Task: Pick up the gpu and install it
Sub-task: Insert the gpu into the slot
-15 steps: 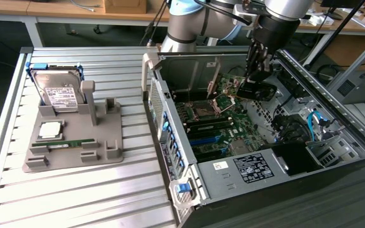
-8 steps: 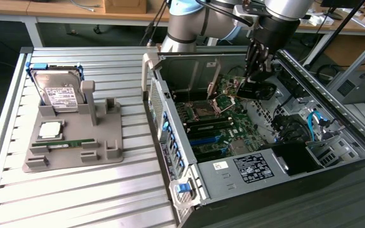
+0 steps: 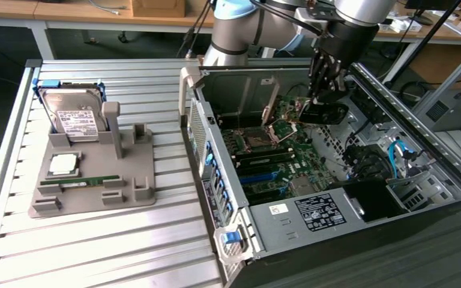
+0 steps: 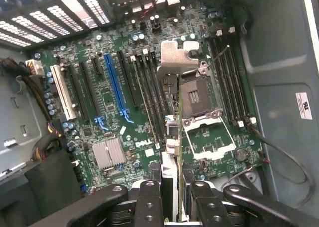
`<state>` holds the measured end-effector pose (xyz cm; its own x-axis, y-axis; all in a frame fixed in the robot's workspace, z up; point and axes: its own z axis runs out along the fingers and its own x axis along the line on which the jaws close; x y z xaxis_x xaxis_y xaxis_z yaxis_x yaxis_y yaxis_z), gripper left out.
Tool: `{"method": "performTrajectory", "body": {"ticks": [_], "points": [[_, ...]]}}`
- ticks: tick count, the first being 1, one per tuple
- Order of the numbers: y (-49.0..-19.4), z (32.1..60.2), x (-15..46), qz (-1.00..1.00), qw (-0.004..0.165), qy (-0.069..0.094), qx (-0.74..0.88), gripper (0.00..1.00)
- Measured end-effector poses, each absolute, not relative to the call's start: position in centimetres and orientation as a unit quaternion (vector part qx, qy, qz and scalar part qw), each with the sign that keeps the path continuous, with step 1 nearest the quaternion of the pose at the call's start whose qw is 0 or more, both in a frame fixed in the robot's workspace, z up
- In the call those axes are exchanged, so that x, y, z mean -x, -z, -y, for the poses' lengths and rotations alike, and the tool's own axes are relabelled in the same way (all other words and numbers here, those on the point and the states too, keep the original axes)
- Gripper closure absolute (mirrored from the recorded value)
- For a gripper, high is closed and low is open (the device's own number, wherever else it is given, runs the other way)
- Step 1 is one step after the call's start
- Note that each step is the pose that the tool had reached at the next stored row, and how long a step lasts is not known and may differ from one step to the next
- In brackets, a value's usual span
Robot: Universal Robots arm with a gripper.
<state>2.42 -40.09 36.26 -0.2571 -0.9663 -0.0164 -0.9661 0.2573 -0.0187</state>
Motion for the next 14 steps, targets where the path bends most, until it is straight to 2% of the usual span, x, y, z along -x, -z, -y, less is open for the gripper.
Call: {"method": "performTrajectory", "body": {"ticks": [14], "points": [[-36.26,40.09,-2.42,-0.758,0.012,0.002,0.652,0.73]]}}
